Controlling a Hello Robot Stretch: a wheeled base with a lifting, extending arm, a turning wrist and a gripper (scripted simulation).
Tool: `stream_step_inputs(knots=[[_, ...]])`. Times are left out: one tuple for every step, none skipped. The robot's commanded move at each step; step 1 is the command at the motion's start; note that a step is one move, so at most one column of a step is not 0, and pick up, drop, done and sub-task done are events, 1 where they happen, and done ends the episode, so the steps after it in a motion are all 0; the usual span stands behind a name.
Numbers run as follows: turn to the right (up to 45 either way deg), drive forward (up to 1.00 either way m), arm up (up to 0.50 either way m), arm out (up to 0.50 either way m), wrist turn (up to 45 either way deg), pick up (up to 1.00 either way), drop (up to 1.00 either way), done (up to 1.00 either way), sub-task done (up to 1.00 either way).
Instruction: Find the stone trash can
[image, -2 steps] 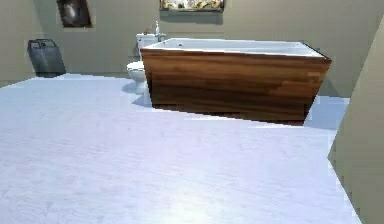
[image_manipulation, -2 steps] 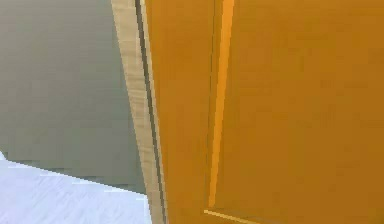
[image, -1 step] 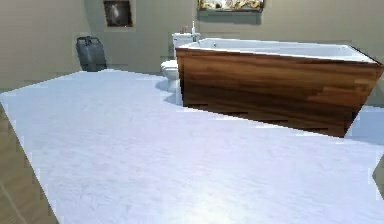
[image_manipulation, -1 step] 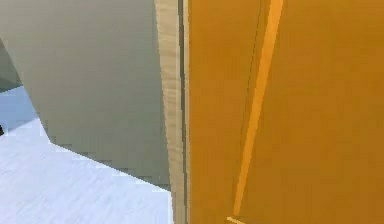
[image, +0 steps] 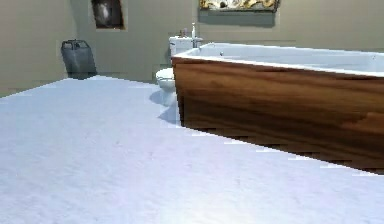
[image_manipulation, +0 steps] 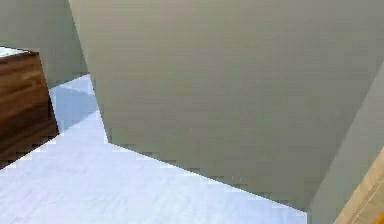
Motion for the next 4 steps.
stream_step_inputs(knots=[[-30.0, 0.0, 0.0, 0.0, 0.0, 0.0, 0.0, 0.0, 0.0], [0.0, 1.0, 0.0, 0.0, 0.0, 0.0, 0.0, 0.0, 0.0], [0.0, 1.0, 0.0, 0.0, 0.0, 0.0, 0.0, 0.0, 0.0], [-3.0, 0.0, 0.0, 0.0, 0.0, 0.0, 0.0, 0.0, 0.0]])
